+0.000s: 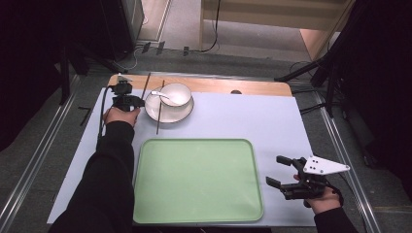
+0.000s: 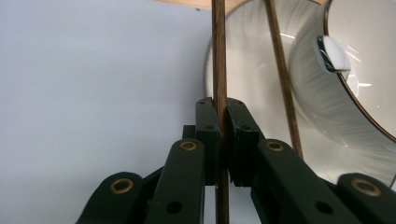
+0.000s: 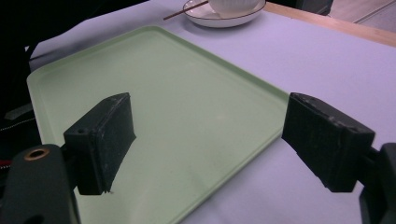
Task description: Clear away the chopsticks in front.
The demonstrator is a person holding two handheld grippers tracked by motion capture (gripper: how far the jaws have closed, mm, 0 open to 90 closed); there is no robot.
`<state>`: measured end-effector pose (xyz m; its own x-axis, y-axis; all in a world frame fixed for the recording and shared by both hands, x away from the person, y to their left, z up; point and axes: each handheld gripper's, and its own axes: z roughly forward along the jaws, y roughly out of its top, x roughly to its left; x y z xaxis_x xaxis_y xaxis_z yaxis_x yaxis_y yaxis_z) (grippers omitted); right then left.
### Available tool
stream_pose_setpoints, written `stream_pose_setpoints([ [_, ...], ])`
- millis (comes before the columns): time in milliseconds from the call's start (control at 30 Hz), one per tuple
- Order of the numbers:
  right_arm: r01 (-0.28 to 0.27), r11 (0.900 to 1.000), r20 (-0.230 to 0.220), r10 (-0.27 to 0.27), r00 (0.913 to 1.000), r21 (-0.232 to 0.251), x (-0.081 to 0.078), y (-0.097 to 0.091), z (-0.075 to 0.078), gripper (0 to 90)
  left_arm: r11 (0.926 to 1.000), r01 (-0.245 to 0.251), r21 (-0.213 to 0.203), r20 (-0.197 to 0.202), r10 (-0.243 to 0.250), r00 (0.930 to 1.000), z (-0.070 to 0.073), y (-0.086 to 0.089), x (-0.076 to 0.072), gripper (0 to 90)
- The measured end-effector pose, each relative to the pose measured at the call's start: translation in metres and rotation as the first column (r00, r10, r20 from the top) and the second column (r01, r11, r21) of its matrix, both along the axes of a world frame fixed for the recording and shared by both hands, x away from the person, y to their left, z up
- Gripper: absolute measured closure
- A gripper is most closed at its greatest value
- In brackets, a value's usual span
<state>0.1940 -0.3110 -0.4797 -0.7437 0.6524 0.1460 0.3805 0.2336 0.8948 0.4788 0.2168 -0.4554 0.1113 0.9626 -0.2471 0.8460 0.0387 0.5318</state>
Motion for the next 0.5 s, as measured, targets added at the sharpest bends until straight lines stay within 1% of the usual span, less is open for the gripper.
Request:
stream_pose_setpoints([
  [67, -0.005, 1.0000, 0.003, 0.005, 1.0000, -0.004, 0.001, 0.000, 0.000, 16.9, 1.0000, 0.002, 0.004, 0.013, -0.002, 0.9999, 0.011, 0.008, -0.007, 86.1],
  [133, -0.007, 1.0000, 0.001, 0.007, 1.0000, -0.002, 0.001, 0.001, 0.000, 16.9, 1.0000, 0.006, -0.004, 0.019, -0.006, 0.9998, 0.020, 0.012, -0.013, 86.1],
  [167, -0.008, 1.0000, 0.001, 0.008, 1.0000, -0.004, 0.001, 0.002, 0.000, 16.9, 0.9998, 0.017, -0.008, 0.023, -0.016, 0.9996, 0.025, 0.014, -0.018, 86.1],
  [267, -0.012, 0.9999, 0.003, 0.012, 0.9999, -0.005, 0.002, 0.004, 0.001, 16.9, 0.9971, 0.060, -0.047, 0.045, -0.058, 0.9973, 0.037, 0.015, -0.038, 86.0],
  [333, -0.006, 0.9999, 0.016, 0.006, 0.9999, -0.015, 0.002, 0.005, 0.002, 16.9, 0.9939, 0.096, -0.055, 0.044, -0.093, 0.9946, 0.040, 0.013, -0.053, 86.0],
  [400, -0.009, 0.9999, 0.021, 0.010, 0.9997, -0.014, 0.002, 0.006, 0.003, 16.8, 0.9907, 0.127, -0.049, 0.048, -0.125, 0.9910, 0.042, 0.010, -0.074, 86.0],
  [433, -0.010, 0.9998, 0.021, 0.010, 0.9997, -0.018, 0.002, 0.007, 0.004, 16.8, 0.9891, 0.137, -0.055, 0.048, -0.134, 0.9898, 0.042, 0.010, -0.080, 86.0],
  [467, -0.012, 0.9998, 0.016, 0.012, 0.9998, -0.018, 0.002, 0.007, 0.004, 16.8, 0.9872, 0.144, -0.068, 0.049, -0.141, 0.9888, 0.042, 0.010, -0.090, 86.0],
  [500, -0.014, 0.9997, 0.017, 0.014, 0.9998, -0.019, 0.002, 0.008, 0.003, 16.8, 0.9870, 0.143, -0.073, 0.051, -0.140, 0.9889, 0.041, 0.010, -0.096, 86.0],
])
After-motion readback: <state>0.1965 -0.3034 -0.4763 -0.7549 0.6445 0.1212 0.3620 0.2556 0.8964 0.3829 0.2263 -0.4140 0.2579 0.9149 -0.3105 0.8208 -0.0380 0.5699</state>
